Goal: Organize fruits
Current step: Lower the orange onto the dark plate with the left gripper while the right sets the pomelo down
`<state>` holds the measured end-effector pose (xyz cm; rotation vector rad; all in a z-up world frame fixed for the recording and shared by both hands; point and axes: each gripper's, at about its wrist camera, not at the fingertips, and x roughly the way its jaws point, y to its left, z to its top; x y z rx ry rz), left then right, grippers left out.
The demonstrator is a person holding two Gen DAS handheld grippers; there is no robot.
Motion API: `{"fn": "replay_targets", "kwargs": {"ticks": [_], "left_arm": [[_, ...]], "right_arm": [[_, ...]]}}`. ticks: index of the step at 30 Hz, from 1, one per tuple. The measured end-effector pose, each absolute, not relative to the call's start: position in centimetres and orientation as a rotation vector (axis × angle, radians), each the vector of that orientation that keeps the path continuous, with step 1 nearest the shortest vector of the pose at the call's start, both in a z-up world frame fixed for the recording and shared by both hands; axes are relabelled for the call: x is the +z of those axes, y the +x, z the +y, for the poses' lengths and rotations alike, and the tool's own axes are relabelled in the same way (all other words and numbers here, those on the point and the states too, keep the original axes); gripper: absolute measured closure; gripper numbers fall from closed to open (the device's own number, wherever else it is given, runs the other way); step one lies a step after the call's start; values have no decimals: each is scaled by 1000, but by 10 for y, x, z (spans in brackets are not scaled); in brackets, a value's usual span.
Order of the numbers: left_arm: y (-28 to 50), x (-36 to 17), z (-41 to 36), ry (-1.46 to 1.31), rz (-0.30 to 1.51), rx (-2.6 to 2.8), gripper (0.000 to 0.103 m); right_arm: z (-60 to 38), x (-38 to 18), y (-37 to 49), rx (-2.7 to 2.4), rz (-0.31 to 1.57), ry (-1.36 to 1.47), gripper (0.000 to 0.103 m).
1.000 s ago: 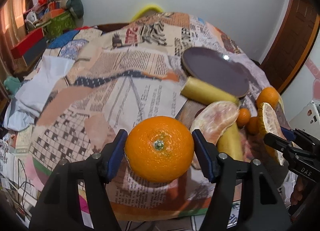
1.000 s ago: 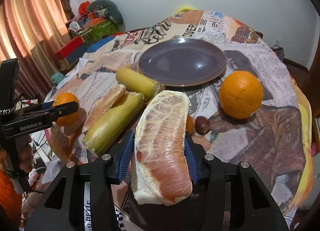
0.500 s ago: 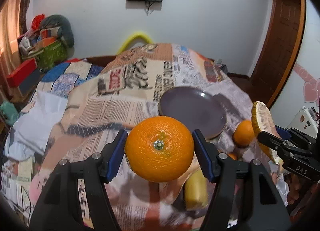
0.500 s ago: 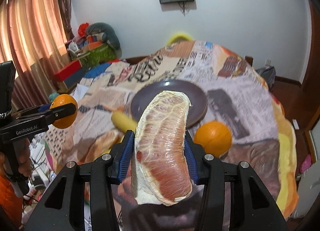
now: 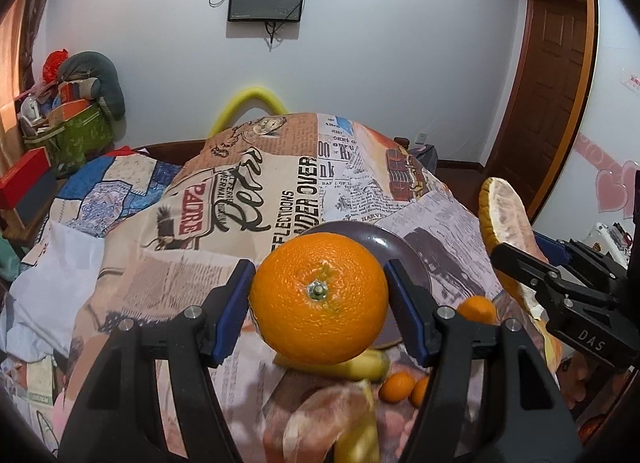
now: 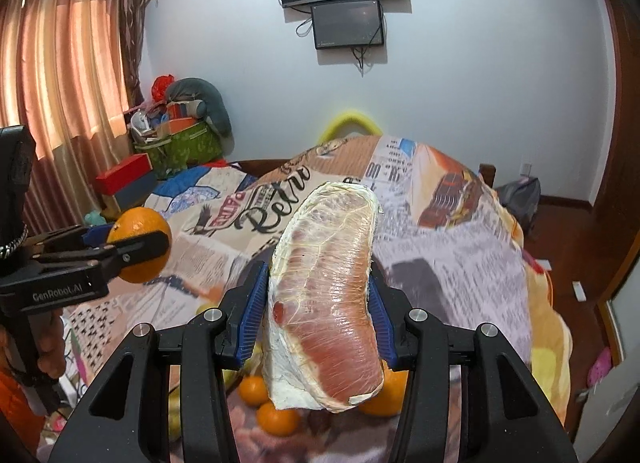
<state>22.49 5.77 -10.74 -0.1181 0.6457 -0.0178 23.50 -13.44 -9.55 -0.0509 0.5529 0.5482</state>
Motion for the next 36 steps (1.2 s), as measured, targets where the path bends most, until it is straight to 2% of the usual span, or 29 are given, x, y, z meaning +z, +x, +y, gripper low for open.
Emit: {"fn": "replay_targets", "kwargs": {"ticks": [13, 23, 32, 36], "left_arm": [[297, -131, 64, -128, 699, 2, 38], [348, -170, 69, -130, 822, -7, 38], [372, -200, 70, -112, 921, -24, 38], [377, -207, 69, -100, 947, -26, 38]], "right_arm": [[-106, -118, 292, 540, 615, -143, 59], [-93, -142, 333, 564, 759, -194, 59], [-91, -159, 355, 571, 870, -218, 58], [-90, -153, 354, 582, 851, -231, 58]]}}
